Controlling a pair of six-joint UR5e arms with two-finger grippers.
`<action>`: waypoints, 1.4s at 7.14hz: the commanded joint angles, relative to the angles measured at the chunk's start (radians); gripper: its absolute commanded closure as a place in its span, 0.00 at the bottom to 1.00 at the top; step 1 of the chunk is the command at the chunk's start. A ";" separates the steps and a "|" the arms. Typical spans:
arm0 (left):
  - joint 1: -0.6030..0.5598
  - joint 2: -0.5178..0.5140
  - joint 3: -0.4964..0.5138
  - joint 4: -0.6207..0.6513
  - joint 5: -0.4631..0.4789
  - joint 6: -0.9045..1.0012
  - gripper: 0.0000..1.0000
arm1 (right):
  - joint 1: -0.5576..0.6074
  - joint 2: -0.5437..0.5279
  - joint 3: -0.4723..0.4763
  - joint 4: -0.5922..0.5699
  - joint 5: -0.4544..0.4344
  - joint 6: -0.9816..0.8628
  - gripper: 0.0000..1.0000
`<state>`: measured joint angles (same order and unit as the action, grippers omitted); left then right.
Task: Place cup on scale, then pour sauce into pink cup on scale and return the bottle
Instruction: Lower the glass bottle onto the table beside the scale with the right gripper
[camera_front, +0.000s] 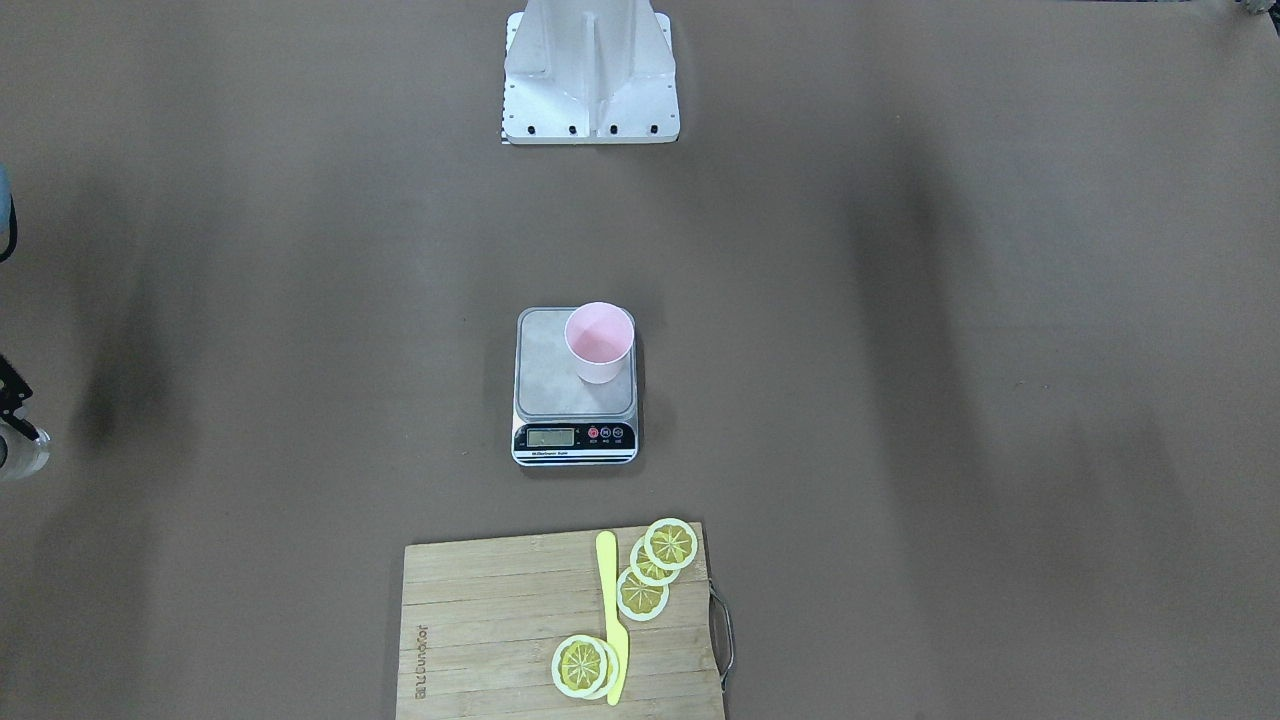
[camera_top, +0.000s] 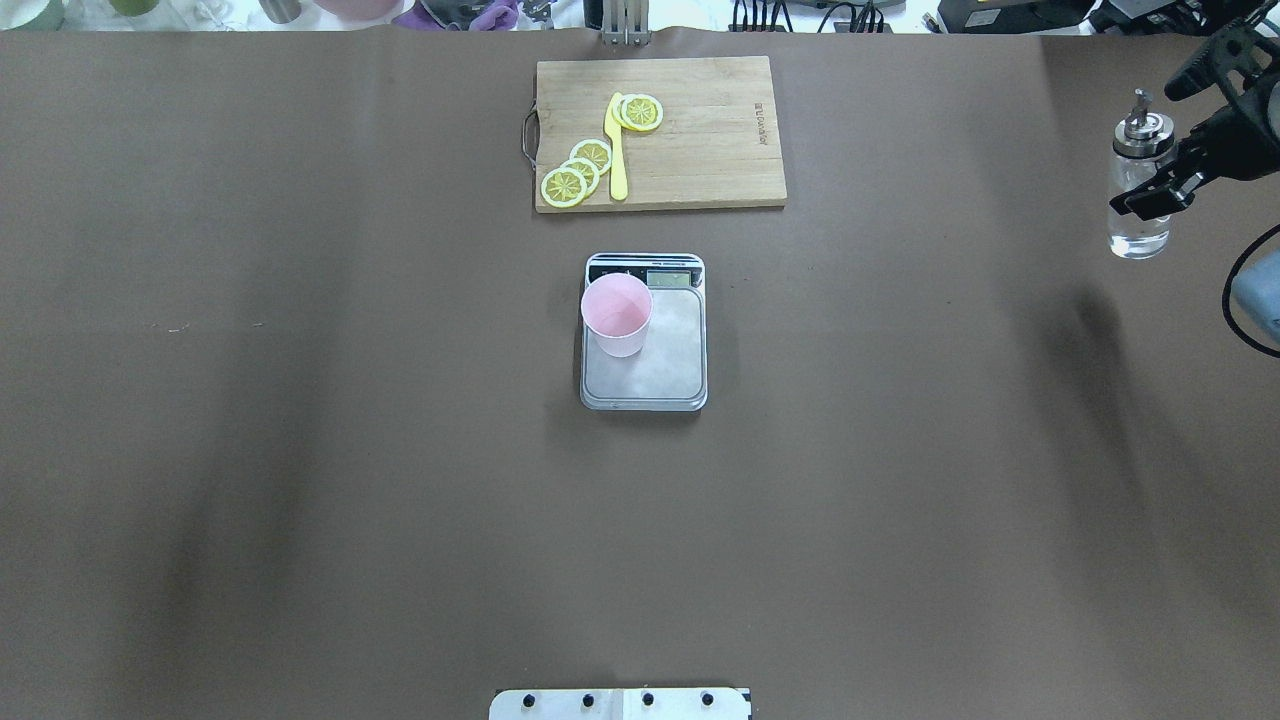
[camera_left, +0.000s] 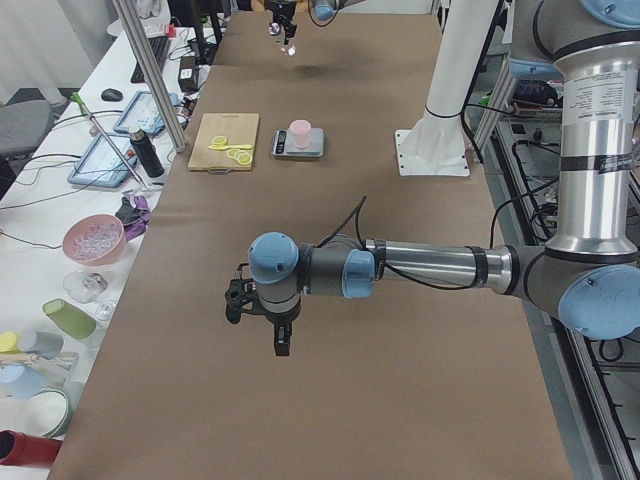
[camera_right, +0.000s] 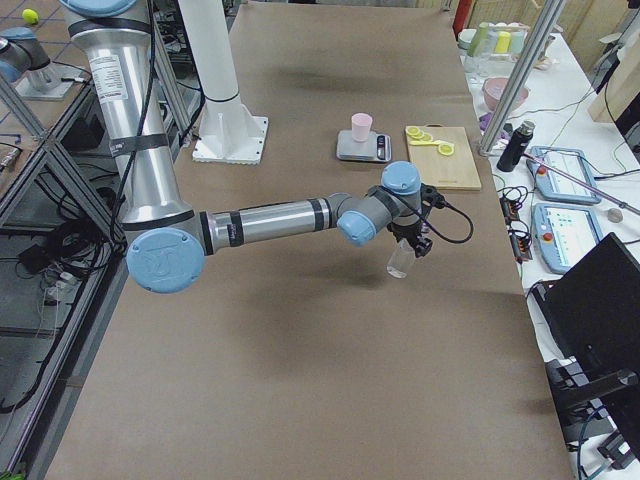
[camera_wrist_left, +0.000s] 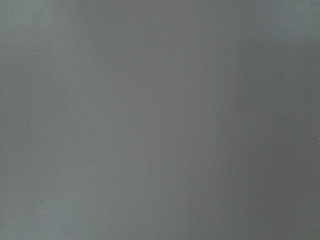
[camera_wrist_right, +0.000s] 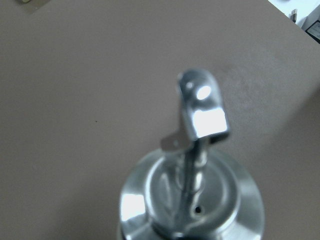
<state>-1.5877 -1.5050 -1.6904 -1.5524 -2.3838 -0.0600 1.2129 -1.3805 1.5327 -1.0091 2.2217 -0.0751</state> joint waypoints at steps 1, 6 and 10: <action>0.000 0.000 0.002 0.000 0.000 0.000 0.02 | -0.025 -0.015 -0.015 0.120 0.019 0.000 1.00; 0.000 0.000 0.012 0.000 0.000 0.000 0.02 | -0.056 -0.029 -0.063 0.319 0.078 0.006 1.00; 0.000 0.000 0.017 -0.002 0.026 0.000 0.02 | -0.059 -0.040 -0.089 0.417 0.140 0.011 1.00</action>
<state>-1.5877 -1.5048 -1.6746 -1.5537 -2.3623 -0.0604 1.1556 -1.4189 1.4611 -0.6311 2.3451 -0.0653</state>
